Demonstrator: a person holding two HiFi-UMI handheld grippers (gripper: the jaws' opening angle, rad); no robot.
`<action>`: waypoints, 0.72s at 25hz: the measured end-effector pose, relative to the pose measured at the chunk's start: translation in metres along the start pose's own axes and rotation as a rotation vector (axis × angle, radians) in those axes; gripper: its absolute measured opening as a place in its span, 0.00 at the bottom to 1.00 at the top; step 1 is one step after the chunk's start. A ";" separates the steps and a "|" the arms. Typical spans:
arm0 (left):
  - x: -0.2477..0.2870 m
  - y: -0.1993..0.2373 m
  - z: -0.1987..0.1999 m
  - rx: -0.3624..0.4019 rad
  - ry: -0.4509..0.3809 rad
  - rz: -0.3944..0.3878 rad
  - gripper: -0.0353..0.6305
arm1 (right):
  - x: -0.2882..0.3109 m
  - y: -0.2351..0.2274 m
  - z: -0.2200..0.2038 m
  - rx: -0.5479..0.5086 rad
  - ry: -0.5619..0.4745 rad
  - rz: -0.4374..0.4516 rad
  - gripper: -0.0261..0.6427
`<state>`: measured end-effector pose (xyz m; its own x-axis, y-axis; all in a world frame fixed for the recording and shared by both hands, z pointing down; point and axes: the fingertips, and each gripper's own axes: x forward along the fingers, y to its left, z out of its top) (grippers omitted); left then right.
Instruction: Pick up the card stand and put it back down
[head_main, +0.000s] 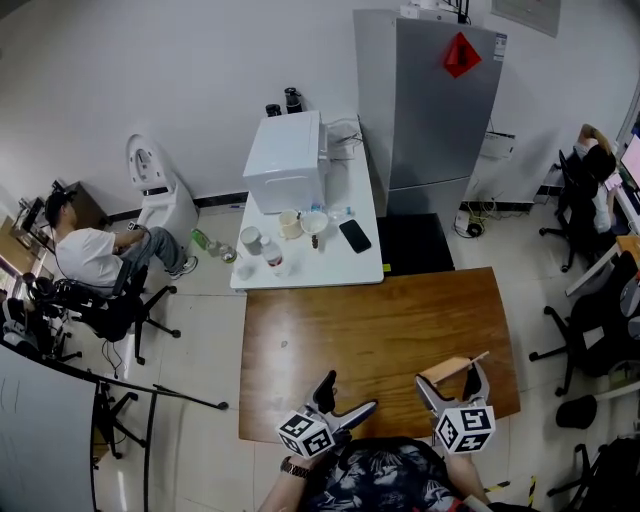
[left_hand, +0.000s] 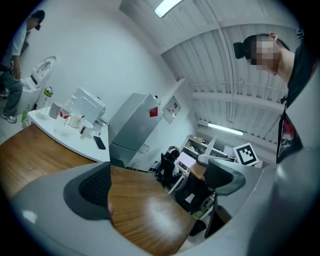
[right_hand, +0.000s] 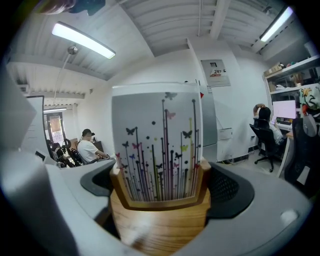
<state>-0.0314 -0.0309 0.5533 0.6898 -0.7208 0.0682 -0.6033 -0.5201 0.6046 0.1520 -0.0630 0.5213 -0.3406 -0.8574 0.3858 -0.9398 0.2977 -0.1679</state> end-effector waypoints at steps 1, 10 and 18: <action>-0.003 -0.002 0.000 0.002 0.004 -0.001 0.94 | 0.002 0.007 0.002 -0.008 -0.003 0.018 0.85; -0.035 0.003 0.002 0.017 -0.023 0.038 0.93 | 0.024 0.082 0.005 -0.068 -0.007 0.218 0.85; -0.101 0.042 0.010 0.067 -0.100 0.268 0.92 | 0.044 0.163 0.000 -0.122 0.003 0.421 0.85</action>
<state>-0.1307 0.0148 0.5638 0.4613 -0.8766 0.1374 -0.7861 -0.3320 0.5213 -0.0163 -0.0524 0.5108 -0.6944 -0.6495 0.3097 -0.7156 0.6685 -0.2026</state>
